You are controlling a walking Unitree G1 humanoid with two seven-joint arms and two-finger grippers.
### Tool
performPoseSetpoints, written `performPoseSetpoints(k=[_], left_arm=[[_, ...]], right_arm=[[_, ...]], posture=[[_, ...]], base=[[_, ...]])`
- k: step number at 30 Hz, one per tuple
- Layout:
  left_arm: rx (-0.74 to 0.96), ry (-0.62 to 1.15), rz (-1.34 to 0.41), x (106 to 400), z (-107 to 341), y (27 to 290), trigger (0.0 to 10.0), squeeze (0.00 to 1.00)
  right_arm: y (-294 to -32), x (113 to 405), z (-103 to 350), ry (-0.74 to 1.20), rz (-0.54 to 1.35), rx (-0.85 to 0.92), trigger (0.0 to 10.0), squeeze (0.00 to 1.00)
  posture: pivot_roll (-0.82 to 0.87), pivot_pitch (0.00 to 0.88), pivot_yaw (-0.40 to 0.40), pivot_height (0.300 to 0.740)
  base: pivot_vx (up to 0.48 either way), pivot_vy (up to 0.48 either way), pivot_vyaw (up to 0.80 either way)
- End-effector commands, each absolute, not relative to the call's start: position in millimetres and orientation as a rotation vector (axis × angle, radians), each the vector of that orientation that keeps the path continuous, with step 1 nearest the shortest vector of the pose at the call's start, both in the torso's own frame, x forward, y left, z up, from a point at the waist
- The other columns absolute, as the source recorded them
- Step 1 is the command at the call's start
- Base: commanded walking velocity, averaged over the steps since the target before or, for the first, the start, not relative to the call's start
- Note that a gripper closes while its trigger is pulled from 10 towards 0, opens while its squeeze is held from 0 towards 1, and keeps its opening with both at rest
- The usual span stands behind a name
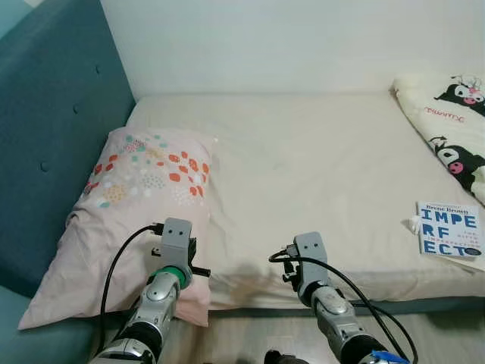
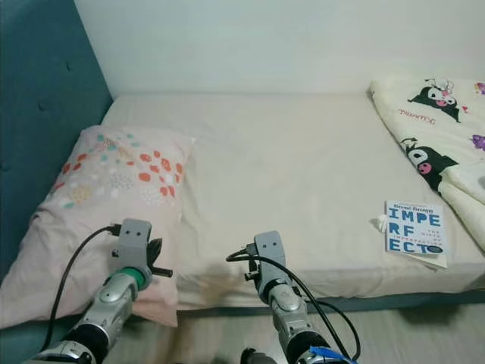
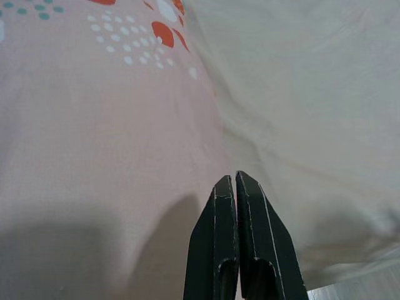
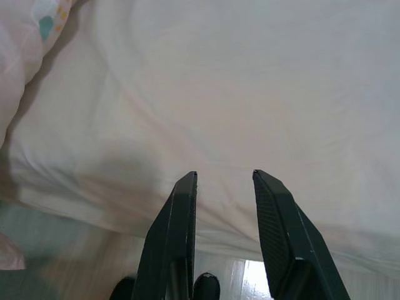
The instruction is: Clean up the room
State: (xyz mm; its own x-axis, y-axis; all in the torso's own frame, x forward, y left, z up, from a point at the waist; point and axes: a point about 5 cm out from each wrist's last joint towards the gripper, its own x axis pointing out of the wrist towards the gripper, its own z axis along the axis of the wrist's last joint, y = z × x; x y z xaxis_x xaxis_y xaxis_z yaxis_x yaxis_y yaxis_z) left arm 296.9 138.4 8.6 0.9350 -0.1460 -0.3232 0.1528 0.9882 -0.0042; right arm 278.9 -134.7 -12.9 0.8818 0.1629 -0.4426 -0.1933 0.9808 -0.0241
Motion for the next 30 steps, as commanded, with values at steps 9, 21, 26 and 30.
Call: performPoseSetpoints(k=[9,21,26,30], left_arm=[[0.026,0.383,-0.141,291.2,0.3,142.2,10.0,0.0],[0.056,0.389,-0.181,290.5,-0.4,138.6,10.0,0.0],[0.056,0.394,-0.183,290.0,-1.1,138.3,10.0,0.0],[0.057,0.397,-0.184,289.9,-1.4,138.1,10.0,0.0]], right_arm=[[-136.2,274.9,-17.0,0.475,0.169,-0.035,10.0,0.0],[-135.4,273.9,-17.7,0.476,0.171,-0.031,10.0,0.0],[-135.7,273.3,-18.2,0.477,0.171,-0.03,10.0,0.0],[-135.8,273.4,-18.0,0.476,0.171,-0.029,10.0,0.0]], posture=[[0.04,0.008,0.063,0.74],[0.04,0.001,0.065,0.74],[0.04,0.0,0.065,0.74],[0.04,0.0,0.065,0.74]], base=[[0.0,0.0,0.0],[0.0,-0.181,0.0],[0.0,-0.403,0.0],[0.0,-0.403,0.0]])
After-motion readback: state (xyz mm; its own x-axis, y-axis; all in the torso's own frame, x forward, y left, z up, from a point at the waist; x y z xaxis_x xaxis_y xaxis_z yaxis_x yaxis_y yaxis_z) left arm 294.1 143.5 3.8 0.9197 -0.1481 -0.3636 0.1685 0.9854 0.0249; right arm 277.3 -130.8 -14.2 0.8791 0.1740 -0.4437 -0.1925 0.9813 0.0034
